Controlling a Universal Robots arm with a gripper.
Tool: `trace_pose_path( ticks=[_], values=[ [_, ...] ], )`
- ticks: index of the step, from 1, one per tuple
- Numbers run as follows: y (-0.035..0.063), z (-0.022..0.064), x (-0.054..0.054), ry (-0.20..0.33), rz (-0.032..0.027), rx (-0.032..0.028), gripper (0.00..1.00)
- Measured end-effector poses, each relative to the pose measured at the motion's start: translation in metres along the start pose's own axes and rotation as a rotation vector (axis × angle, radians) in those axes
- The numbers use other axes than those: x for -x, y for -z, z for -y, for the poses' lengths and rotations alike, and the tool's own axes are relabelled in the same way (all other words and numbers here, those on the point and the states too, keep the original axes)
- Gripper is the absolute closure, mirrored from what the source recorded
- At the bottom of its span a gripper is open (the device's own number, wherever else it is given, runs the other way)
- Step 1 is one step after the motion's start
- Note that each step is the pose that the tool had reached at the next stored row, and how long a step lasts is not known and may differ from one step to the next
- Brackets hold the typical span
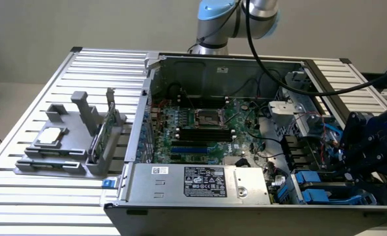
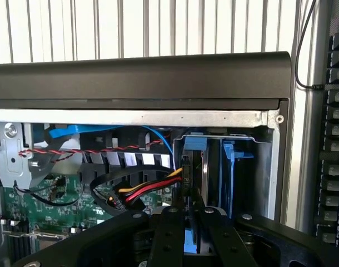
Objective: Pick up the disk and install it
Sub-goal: 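Insert the first disk wire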
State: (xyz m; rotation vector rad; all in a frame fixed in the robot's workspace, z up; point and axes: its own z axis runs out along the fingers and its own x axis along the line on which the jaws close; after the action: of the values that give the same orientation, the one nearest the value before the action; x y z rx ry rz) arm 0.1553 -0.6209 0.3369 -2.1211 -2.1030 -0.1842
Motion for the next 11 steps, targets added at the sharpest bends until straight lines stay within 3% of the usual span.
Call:
trace_pose_path(
  ticks=[11],
  values=[
    [-0.0002, -0.0001, -0.0002, -0.004, 0.0043, 0.0011, 0.84]
  ],
)
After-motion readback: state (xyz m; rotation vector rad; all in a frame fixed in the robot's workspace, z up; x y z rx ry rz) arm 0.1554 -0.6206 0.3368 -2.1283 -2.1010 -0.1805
